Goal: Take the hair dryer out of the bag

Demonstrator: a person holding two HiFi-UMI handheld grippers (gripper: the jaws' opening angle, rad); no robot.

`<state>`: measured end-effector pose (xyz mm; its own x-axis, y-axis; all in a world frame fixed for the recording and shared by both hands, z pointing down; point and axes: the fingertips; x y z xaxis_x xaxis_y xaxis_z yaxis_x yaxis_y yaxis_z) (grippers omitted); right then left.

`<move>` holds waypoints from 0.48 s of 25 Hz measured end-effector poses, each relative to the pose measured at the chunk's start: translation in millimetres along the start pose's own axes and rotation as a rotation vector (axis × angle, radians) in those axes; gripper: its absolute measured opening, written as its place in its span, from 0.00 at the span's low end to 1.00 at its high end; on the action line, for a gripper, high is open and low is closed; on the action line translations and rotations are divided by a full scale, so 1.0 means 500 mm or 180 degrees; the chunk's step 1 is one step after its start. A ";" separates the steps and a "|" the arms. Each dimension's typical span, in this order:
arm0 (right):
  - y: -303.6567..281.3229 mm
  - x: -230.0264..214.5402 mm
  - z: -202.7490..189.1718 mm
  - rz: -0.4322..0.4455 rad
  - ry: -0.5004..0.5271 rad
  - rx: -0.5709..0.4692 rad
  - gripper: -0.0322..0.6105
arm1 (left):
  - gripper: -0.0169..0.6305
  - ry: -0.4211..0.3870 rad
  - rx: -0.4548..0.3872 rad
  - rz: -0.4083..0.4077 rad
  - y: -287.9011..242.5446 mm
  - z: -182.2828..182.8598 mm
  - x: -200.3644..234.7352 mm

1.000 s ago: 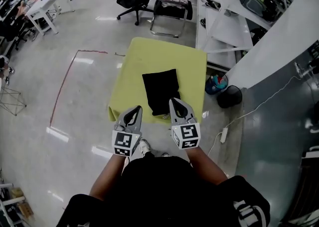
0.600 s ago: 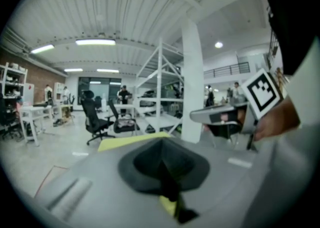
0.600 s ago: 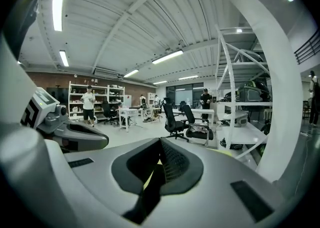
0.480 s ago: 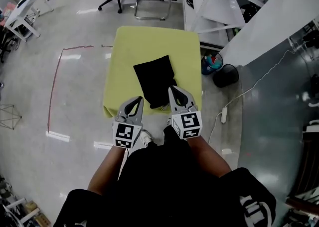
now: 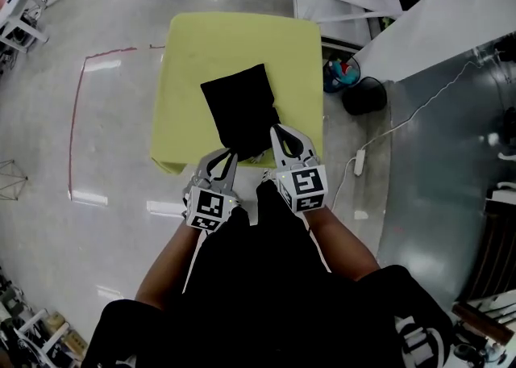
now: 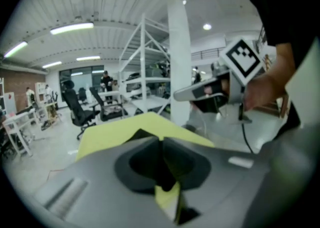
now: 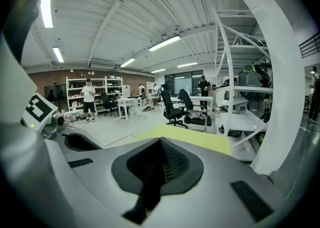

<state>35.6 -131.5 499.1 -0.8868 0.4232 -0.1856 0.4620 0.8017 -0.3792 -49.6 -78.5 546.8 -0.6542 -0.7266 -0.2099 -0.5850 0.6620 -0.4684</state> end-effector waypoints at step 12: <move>-0.032 -0.066 -0.115 -0.0024 -0.0130 0.0398 0.06 | 0.35 -0.1171 0.0845 -0.0523 -0.127 -0.149 -0.122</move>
<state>58.0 -133.9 563.5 -0.8912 0.3978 -0.2180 0.4525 0.7448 -0.4904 -8.5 -62.6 653.3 -0.3223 -0.8661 -0.3821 -0.4926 0.4982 -0.7136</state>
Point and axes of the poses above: the fingertips, and each gripper's own axes: y backward along the fingers, x to its left, z out of its top, and after that the axes turned 10 degrees about -y, right-handed
